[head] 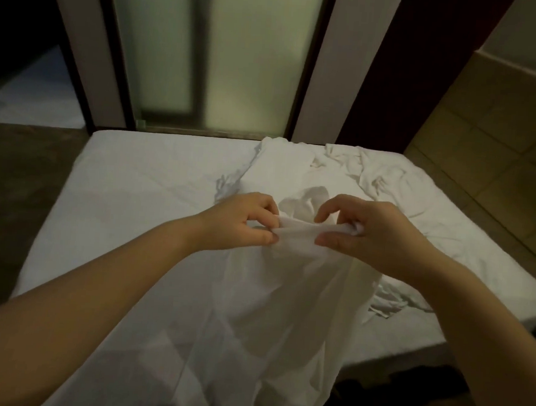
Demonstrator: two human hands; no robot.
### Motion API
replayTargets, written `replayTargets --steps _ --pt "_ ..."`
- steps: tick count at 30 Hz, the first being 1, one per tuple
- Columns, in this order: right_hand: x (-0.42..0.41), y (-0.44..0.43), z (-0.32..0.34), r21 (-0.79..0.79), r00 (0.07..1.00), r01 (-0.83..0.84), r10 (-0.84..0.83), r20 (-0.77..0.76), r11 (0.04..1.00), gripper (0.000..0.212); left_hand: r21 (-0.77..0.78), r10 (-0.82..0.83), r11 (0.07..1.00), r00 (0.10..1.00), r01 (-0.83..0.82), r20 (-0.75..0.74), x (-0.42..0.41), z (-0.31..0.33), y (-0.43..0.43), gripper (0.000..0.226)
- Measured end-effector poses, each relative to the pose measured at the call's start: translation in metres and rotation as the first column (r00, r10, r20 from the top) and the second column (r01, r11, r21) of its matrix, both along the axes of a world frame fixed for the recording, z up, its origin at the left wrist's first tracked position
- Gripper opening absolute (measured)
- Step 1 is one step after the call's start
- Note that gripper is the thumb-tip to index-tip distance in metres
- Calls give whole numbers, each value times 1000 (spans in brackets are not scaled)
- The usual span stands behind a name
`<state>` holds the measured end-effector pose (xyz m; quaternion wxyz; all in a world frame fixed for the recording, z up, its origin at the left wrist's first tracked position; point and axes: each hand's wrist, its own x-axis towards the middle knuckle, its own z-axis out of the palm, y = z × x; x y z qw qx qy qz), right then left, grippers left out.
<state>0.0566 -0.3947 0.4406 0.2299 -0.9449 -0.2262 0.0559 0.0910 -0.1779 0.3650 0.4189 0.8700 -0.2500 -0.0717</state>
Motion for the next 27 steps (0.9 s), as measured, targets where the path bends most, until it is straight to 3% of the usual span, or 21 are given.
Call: replayTargets --steps 4,8,14,18,21,27 --pt "-20 -18 5 -30 996 79 -77 43 996 8 54 -129 991 985 124 110 1 5 -21 12" --pt "-33 -33 2 -115 987 129 -116 110 985 12 -32 -143 988 973 152 183 0 -7 -39 20" --pt "-53 -49 -17 -214 956 1 62 288 977 23 -127 -144 977 971 170 190 4 -11 -59 25" --pt "-63 -57 -30 -239 888 -26 132 440 971 36 -86 -249 957 939 276 238 10 -12 -86 23" --pt "-70 -63 -38 -268 872 -16 145 468 963 38 -61 -332 936 925 348 183 12 -20 -101 17" --pt "-76 -70 -55 -286 872 -18 155 464 958 38 -241 -323 907 938 345 127 13 -22 -116 14"
